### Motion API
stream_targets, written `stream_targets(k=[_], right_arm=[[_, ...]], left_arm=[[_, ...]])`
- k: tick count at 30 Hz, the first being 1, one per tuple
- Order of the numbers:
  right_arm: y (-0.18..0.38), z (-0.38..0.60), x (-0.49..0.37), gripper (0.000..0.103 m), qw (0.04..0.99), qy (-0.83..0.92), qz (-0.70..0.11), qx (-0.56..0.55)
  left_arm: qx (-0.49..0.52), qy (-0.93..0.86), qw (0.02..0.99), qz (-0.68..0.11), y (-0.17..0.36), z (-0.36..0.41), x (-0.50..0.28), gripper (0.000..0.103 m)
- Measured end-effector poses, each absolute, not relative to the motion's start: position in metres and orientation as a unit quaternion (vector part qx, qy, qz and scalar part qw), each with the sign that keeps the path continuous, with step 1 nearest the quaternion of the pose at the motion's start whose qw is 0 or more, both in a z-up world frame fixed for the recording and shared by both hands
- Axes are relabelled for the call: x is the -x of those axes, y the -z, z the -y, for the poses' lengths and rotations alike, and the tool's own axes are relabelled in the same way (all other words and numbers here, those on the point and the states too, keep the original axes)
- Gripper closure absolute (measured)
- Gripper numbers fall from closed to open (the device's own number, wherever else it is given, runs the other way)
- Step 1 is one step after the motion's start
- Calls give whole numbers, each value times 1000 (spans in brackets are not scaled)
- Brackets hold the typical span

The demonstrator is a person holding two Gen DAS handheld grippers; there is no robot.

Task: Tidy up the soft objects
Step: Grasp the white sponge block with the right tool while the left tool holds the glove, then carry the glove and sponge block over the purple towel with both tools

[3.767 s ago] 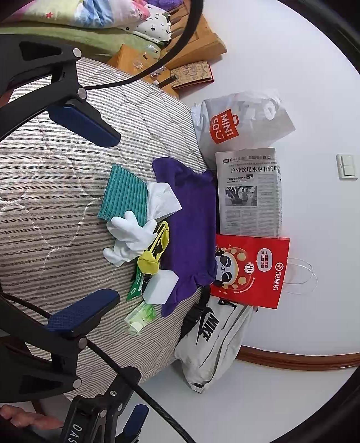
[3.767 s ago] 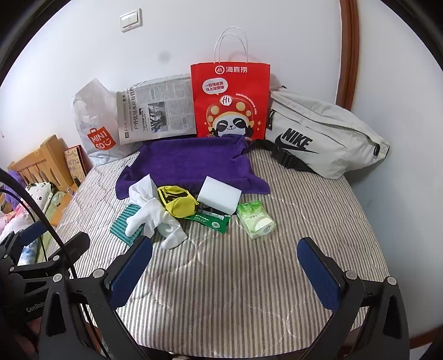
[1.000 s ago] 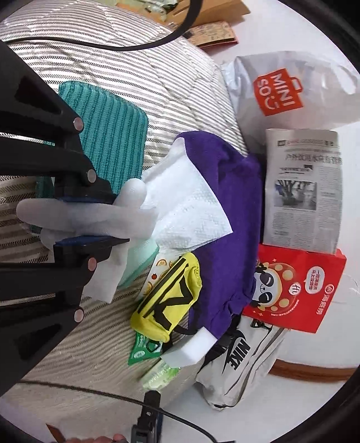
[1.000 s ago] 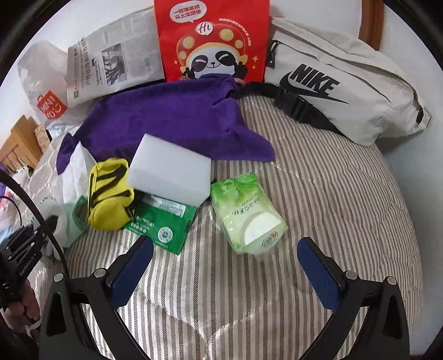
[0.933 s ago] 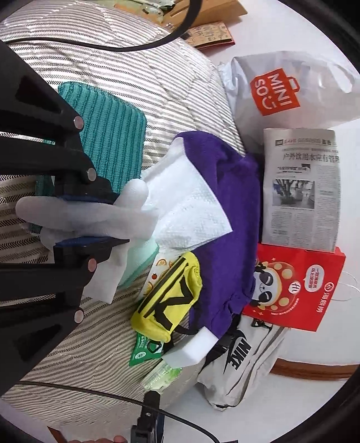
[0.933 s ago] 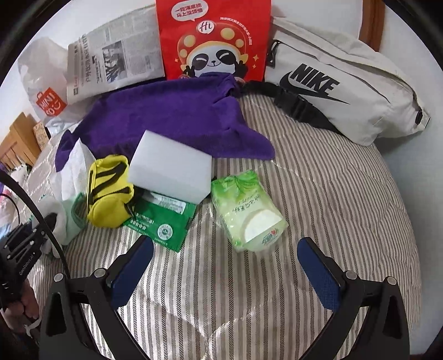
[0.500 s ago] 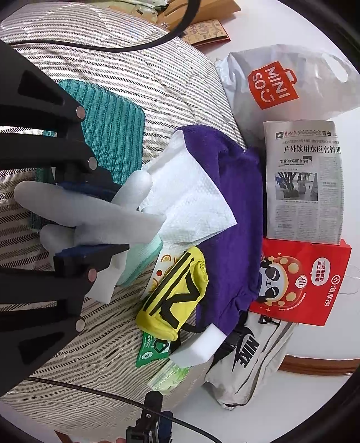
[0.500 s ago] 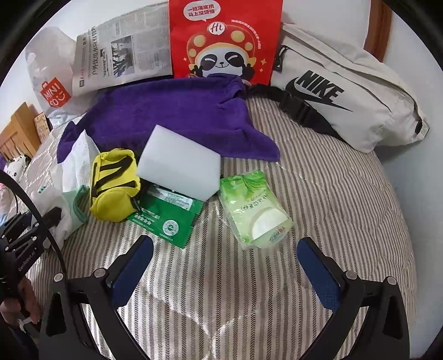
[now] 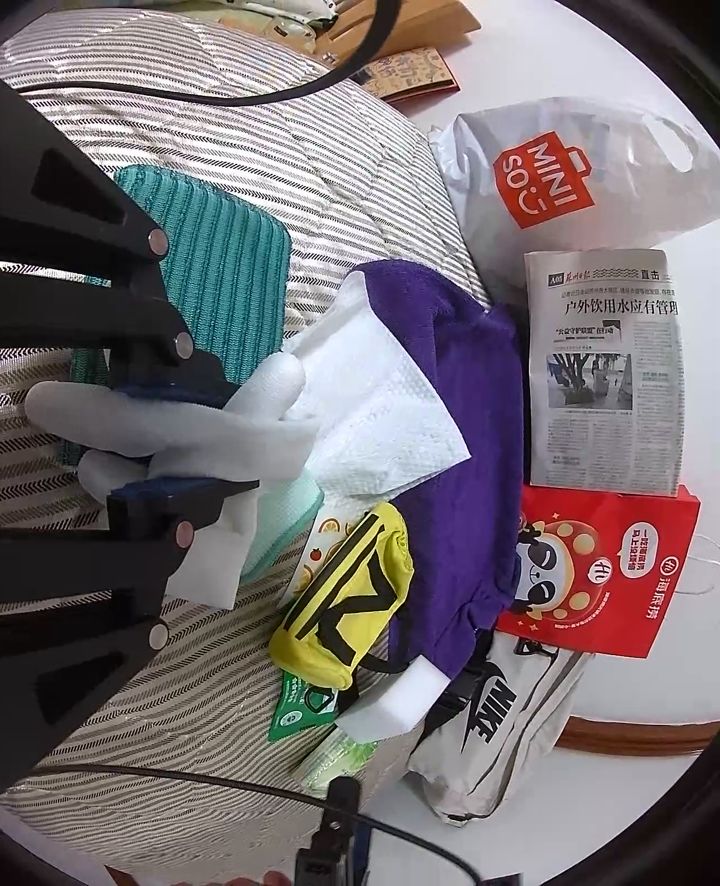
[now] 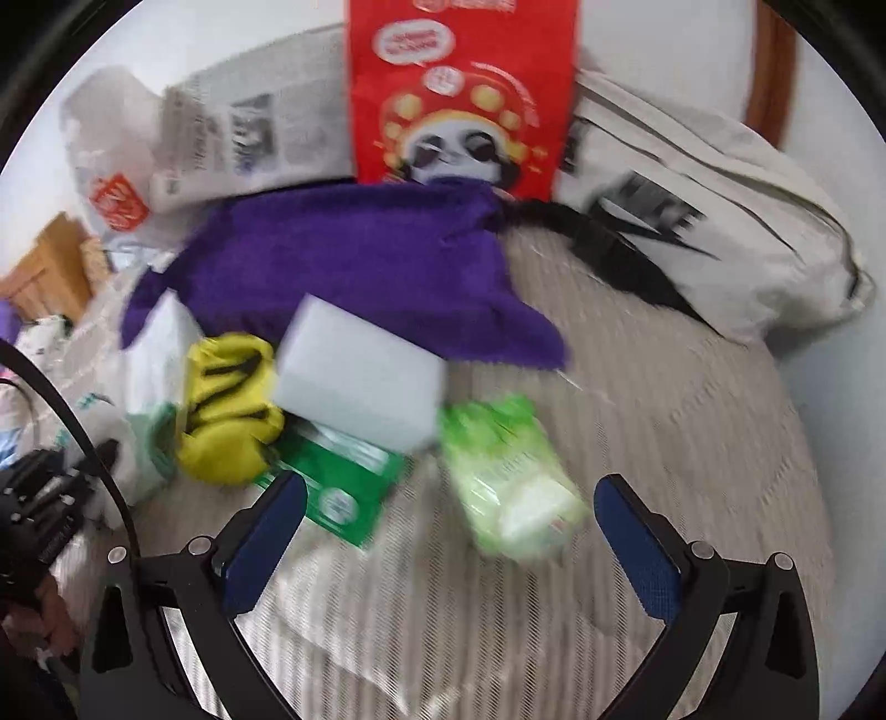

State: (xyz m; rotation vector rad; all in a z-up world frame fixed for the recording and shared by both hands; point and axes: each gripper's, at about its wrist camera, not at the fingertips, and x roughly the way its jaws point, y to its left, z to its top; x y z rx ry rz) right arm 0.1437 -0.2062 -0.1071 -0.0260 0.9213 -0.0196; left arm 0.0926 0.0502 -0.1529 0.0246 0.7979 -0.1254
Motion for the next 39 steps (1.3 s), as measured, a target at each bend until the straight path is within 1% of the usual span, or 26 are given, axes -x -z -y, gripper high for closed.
stream_targets(k=[3,7,11,12,13,14,15,16,18,19,23,29,39], right_arm=[[106,192,-152,0,903,-25,-429,18],[116,166,-168,1,902,-40,-424,66],[125,154,-184,5,905,-32,-412,106],[127,152,-188,11,905,-31,-408,116],[129,151,-191,22,905,-30,-406,121],[132,149,-195,29,904,-28,-406,131],[133,148,-198,42,903,-28,-404,140],[134,147,-200,53,903,-28,-403,146],[133,146,-201,54,899,-31,-406,159],[130,146,-201,60,900,-37,-405,158],[116,152,-199,60,905,-46,-403,129],[93,169,-199,60,905,-65,-416,58],[72,177,-205,60,905,-70,-419,13]], left_arm=[[-7,63,919,-390,153,-51,-94,80],[-1,66,918,-390,153,-53,-94,80],[-2,66,918,-390,153,-53,-95,80],[-2,65,918,-390,153,-53,-94,80],[-4,65,918,-390,153,-53,-94,80],[-3,65,918,-390,153,-53,-94,80],[-4,65,918,-390,153,-52,-94,80],[-4,65,918,-390,153,-52,-94,80],[-6,65,918,-390,153,-52,-94,80],[-8,64,918,-391,153,-51,-94,80],[-7,72,913,-401,150,-52,-98,81],[52,94,904,-413,137,-73,-106,84],[43,102,912,-395,96,-76,-113,84]])
